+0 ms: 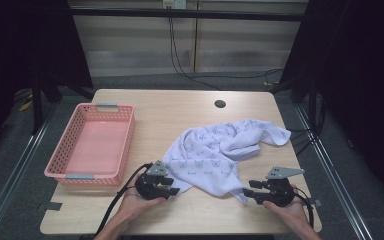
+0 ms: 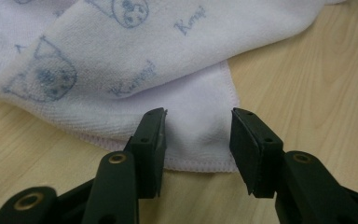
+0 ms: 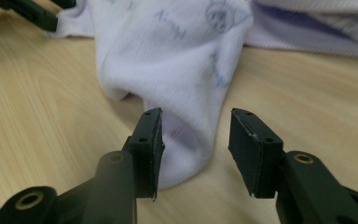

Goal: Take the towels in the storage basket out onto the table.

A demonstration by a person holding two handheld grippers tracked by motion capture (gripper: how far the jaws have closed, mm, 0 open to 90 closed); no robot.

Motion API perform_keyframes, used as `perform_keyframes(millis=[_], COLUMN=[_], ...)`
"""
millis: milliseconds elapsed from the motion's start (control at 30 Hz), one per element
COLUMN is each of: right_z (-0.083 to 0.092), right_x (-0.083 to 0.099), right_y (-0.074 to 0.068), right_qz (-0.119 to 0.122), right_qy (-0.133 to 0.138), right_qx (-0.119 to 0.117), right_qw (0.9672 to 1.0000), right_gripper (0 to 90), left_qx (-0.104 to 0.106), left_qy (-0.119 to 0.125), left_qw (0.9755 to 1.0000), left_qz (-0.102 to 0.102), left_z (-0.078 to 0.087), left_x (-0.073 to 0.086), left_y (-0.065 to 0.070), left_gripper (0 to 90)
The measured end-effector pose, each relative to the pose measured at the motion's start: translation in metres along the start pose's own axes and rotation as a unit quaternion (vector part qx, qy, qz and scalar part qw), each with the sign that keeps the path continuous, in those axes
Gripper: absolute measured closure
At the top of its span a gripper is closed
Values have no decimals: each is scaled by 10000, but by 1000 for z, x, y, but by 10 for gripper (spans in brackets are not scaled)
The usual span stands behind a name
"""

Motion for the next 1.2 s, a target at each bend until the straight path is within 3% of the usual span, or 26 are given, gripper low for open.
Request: perform_keyframes(millis=[33,100,167,233,267,333,400,467,533,633,700,833,1033,1200], right_z=[-1,-5,-9,-13,-15,-17,-14,-8,1,18,26,40,60,79], right_x=[2,6,7,8,8,7,4,-1,-8,-23,-38,-76,-148,-206], right_y=[-1,-3,-6,-11,-14,-16,-12,-3,9,24,29,42,63,68], right_qz=[53,127,194,359,439,536,423,312,201,82,131,161,268,481], right_qy=[-73,-225,-304,-313,-300,-316,-221,-57,149,559,821,1311,1964,2422], right_qx=[11,-6,0,-59,-111,-163,-165,-51,125,371,548,785,1120,1291], right_qw=[10000,9997,9993,9988,9985,9979,9987,9995,9996,9977,9950,9881,9737,9604], right_gripper=[530,514,508,534,608,732,842,856,861,863,863,864,864,864], left_qx=[-42,31,107,200,235,213,25,-20,-123,-78,-68,-83,-234,-329], left_qy=[-20,-102,-115,196,356,893,1200,1509,1690,1938,2065,2343,2637,3013], left_qw=[10000,9999,9999,9992,9983,9936,9902,9847,9814,9772,9754,9693,9628,9522], left_qz=[-78,-18,67,277,389,659,718,873,900,865,769,740,534,388], left_z=[1,5,9,18,22,38,51,64,73,77,75,75,76,92], left_x=[0,1,3,0,-2,-9,-15,-19,-26,-42,-57,-90,-145,-192], left_y=[1,0,-3,-7,-9,-17,-24,-32,-37,-40,-38,-44,-54,-61], left_gripper=[654,820,852,856,857,858,859,859,860,863,864,863,864,865])
Point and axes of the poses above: each handheld gripper's, and its own axes: z roughly backward along the jaws, x roughly out of its underside, y roughly to its right, the point moved 1 cm from there along -z, roughly forward along the jaws, and after that the axes turned 14 degrees about y, right-handed, at the moved point
